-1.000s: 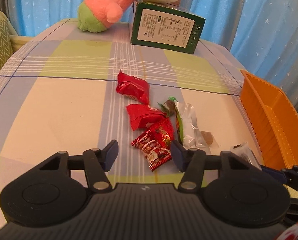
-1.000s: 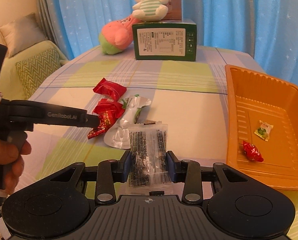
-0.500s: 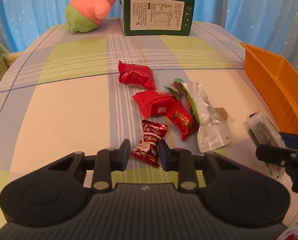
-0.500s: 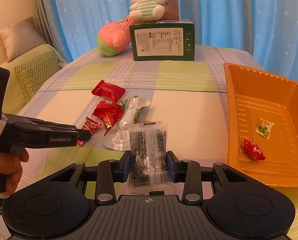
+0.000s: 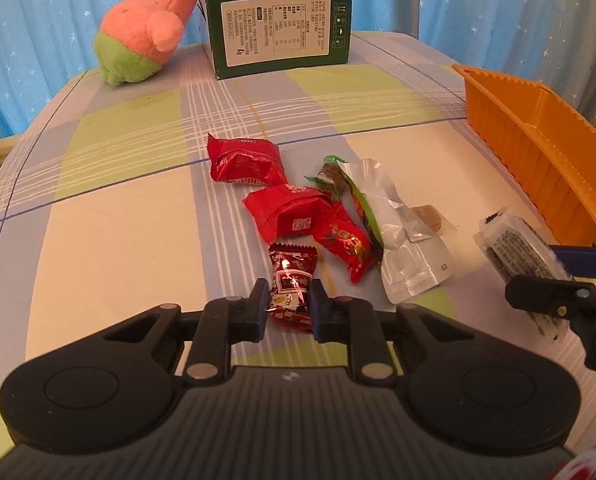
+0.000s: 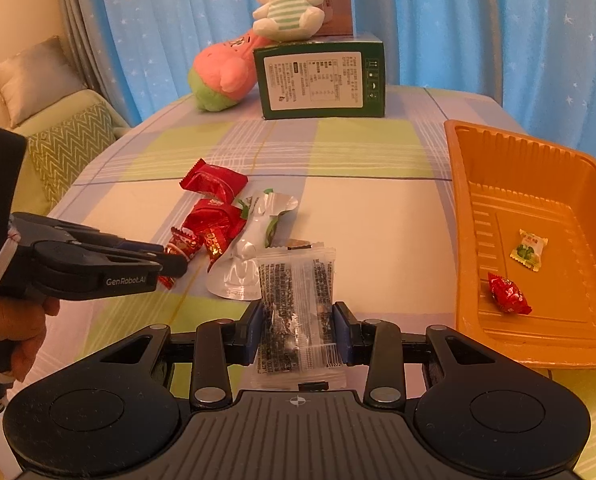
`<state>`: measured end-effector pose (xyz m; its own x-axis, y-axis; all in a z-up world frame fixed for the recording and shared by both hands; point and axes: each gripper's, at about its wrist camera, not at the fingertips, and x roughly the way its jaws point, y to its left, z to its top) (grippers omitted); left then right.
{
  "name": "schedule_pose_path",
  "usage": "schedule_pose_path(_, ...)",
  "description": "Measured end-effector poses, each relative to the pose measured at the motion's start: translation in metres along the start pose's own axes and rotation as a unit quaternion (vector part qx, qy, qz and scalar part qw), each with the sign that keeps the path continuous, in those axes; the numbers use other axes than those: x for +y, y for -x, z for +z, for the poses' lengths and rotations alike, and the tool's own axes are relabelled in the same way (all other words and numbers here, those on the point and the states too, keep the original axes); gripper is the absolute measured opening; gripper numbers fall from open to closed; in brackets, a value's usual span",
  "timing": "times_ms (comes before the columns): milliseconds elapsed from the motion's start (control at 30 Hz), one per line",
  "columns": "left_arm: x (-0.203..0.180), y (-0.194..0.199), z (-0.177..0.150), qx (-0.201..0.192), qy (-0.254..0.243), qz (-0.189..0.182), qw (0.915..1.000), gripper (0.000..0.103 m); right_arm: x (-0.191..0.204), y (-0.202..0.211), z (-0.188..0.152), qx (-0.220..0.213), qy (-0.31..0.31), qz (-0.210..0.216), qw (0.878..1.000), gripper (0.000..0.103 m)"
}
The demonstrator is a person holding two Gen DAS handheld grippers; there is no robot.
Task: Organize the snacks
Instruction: 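Grasp the dark red candy with the left tool while the right tool holds the packet, then carry both snacks over the orange tray and open both tools to release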
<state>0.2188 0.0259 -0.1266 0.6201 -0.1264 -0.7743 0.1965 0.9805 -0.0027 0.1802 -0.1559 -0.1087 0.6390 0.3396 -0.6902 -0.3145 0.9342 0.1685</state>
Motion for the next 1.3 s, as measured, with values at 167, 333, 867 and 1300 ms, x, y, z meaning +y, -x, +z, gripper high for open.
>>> schedule_pose_path(167,-0.002,0.017,-0.012,0.003,0.02,-0.007,0.9998,0.018,0.004,0.006,-0.001,-0.002,-0.004,0.0,1.0,0.038)
schedule_pose_path(333,-0.002,0.041,-0.019,-0.001,0.049,-0.009,0.9988,0.018,0.008,0.019,-0.002,-0.006,-0.011,-0.003,1.0,0.038)
schedule_pose_path(867,-0.043,0.115,-0.023,-0.025,0.089,-0.024,0.9955,0.018,0.003,0.085,0.0,-0.023,-0.057,-0.031,0.998,0.038)
schedule_pose_path(1300,-0.082,0.136,-0.005,-0.043,0.067,-0.044,0.9958,0.018,-0.025,0.129,0.003,-0.043,-0.082,-0.059,0.994,0.038)
